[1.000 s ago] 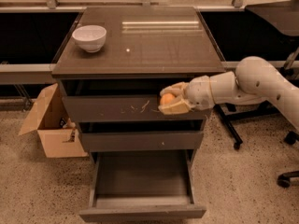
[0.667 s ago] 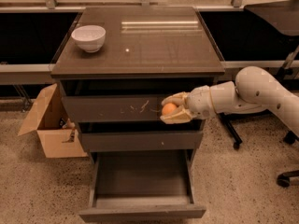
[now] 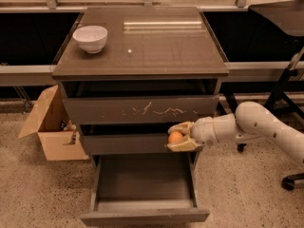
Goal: Place orange into bottom drawer
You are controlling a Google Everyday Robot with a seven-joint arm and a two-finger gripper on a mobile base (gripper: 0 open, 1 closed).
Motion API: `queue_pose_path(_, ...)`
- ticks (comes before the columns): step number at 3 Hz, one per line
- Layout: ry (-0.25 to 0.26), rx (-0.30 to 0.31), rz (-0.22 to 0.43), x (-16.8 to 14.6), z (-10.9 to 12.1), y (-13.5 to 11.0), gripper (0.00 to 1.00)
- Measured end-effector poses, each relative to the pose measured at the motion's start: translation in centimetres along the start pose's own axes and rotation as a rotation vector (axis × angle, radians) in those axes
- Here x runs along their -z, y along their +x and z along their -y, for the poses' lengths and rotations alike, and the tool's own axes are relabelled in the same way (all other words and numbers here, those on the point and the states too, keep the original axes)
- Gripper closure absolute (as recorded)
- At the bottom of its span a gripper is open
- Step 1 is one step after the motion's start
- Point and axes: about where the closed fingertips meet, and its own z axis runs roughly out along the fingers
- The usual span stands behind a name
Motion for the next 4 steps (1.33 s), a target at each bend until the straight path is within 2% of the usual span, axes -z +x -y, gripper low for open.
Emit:
queue_pose_path(1, 0.0, 0.0, 0.0, 0.0, 0.0, 0.0, 1.0)
queue_pose_path(2, -0.01, -0.049, -0.012, -1.4, -0.1, 4.2, 1.0)
queue_pose_path(3, -0.007, -0.095, -0.014, -2.8, -0.6, 9.9, 1.0)
queue_pose_path(4, 0.017, -0.134, -0.038, -4.6, -1.4, 15.3, 1.0)
